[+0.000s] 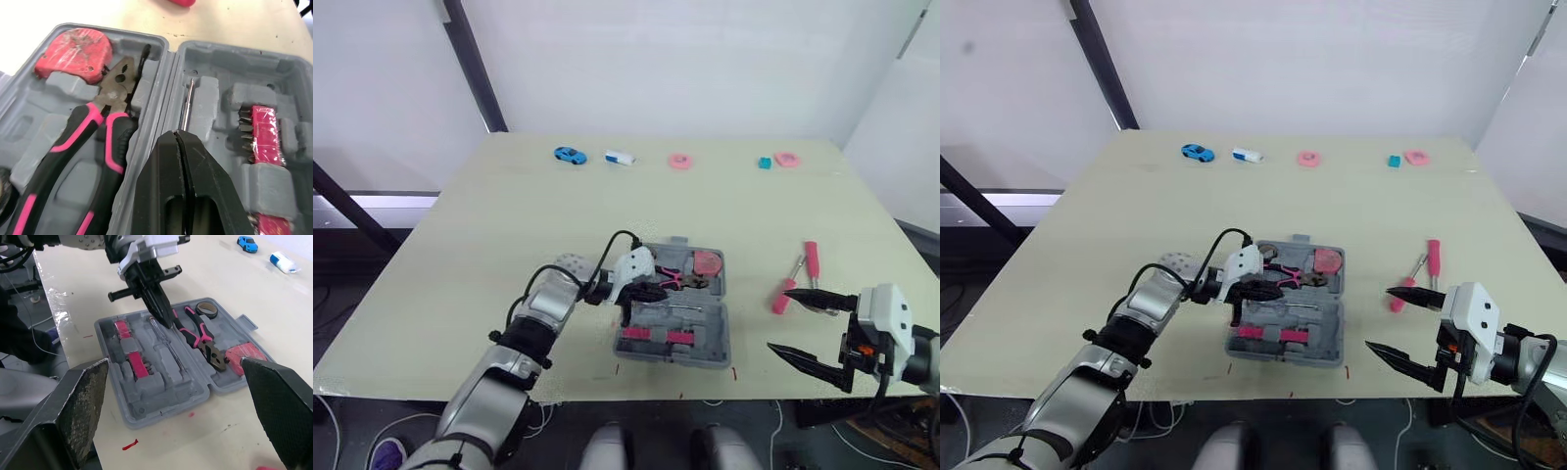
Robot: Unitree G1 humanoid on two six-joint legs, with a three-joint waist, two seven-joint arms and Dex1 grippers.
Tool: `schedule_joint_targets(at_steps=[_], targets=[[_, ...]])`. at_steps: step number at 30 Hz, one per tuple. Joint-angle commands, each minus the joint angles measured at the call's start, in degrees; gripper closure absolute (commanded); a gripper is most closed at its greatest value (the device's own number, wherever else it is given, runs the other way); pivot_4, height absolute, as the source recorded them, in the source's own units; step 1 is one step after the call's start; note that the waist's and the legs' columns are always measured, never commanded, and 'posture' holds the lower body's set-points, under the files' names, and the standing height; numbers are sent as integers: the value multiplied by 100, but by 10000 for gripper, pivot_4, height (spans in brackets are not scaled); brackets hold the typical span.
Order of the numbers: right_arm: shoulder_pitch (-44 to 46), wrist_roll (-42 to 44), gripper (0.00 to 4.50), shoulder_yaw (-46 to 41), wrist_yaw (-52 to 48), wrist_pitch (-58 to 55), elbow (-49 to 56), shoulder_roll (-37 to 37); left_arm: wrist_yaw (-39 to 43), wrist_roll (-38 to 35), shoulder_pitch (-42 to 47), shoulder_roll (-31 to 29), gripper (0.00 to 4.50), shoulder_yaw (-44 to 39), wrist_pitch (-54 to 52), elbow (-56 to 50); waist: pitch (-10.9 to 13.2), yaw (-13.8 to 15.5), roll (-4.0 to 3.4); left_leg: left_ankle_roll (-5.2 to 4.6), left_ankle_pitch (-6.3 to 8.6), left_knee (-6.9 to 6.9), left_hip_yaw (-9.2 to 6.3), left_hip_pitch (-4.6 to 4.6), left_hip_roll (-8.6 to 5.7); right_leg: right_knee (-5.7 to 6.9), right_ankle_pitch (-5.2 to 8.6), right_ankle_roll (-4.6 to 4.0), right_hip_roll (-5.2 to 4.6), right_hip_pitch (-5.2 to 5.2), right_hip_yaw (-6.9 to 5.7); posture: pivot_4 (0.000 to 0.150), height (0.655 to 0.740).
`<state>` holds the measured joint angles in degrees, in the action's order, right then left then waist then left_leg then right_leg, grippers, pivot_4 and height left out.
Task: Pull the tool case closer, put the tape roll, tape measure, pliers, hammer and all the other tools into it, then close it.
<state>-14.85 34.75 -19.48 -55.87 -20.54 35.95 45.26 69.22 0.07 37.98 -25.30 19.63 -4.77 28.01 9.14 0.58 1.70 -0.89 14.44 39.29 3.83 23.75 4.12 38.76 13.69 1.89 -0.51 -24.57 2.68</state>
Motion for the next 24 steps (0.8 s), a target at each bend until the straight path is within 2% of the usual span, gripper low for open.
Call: schedule_joint_targets(at_steps=[1,5,11,17,21,24], targets=[[6,73,0,-117,-28,87,97,20,-151,371,6,-42,44509,209,331,227,0,5,0,0,0,0,-1,0,0,0,0,-1,0,0,-1,1500,7400],[-12,67,0,-101,-22,88,114,14,-275,899,-120,-163,44509,583,529,590,-19,10,-2,0,0,0,1,-2,0,-1,3,-3,-1,3,0,1500,7400],[23,29,0,13,-7,106,83,-23,-289,662,-226,-90,44509,368,382,450,-55,-15,-25,0,0,0,5,-18,2,1,16,-2,0,13,4,1500,7400],[170,-92,0,294,365,276,-46,-538,-577,-753,-835,64,44509,-901,-669,-1024,-54,-80,-24,0,0,0,5,-9,8,6,11,0,1,4,5,1500,7400],[408,-476,0,611,898,439,-305,-1026,-1469,-1404,-1452,255,44509,-1797,-1338,-2089,-53,-97,-25,0,0,-1,3,-3,8,5,7,4,0,-1,2,1500,7400],[691,-744,0,875,1357,505,-545,-1458,-2081,-1941,-1936,524,44509,-2517,-1456,-2696,-53,-133,-27,0,0,-2,7,-6,8,7,7,4,-3,-1,5,1500,7400]])
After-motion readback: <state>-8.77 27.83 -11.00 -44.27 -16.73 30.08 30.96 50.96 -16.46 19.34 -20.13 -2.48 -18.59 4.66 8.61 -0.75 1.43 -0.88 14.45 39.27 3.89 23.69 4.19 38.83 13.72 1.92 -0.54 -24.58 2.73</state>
